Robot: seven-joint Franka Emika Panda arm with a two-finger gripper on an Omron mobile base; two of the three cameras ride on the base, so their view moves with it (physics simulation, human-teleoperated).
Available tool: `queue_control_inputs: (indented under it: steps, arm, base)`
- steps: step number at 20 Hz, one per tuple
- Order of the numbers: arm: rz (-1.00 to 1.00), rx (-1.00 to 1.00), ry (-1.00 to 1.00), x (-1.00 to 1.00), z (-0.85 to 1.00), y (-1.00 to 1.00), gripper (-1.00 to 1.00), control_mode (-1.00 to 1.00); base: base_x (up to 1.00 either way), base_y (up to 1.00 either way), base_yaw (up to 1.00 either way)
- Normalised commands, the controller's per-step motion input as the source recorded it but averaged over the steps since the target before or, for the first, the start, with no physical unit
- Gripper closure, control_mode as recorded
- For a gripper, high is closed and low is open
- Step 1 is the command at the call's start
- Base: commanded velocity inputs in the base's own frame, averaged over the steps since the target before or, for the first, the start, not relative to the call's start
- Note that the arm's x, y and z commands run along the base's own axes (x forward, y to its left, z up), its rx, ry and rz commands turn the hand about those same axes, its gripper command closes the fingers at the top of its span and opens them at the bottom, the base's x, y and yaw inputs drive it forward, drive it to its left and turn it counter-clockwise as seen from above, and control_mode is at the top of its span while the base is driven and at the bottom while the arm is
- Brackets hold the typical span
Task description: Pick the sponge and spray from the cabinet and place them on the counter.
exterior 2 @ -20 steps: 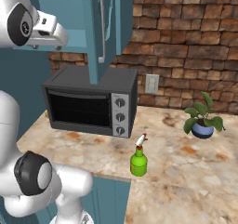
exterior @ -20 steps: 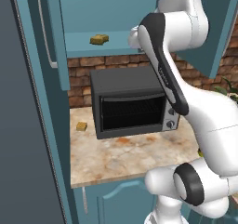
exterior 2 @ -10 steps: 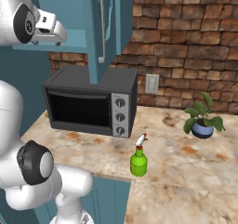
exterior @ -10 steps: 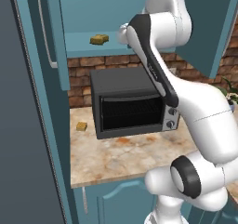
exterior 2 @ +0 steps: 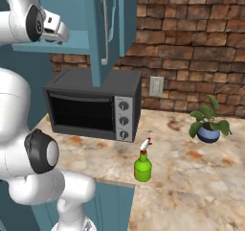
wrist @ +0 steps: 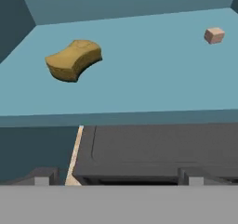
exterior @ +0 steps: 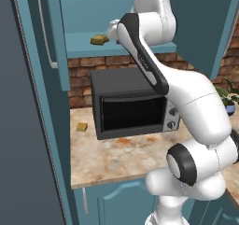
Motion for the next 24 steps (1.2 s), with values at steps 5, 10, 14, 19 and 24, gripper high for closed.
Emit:
queue_control_inputs:
  steps: [5,10,14,19,24]
  arm:
    - [0.0,0.0,0.01,0.47,0.0,0.31,-1.0,-1.0]
    - [0.0,0.0,0.07,0.54,0.0,0.27,-1.0,-1.0]
    - [0.0,0.0,0.09,0.54,0.0,0.25,-1.0,-1.0]
    - [0.0,0.0,0.07,0.49,0.0,0.28,-1.0,-1.0]
    - [0.0,0.0,0.08,0.46,0.0,0.21,-1.0,-1.0]
  base:
    - [0.0,0.0,0.0]
    - [0.0,0.0,0.0]
    - [0.0,0.0,0.0]
    - [0.0,0.0,0.0]
    - [0.0,0.0,0.0]
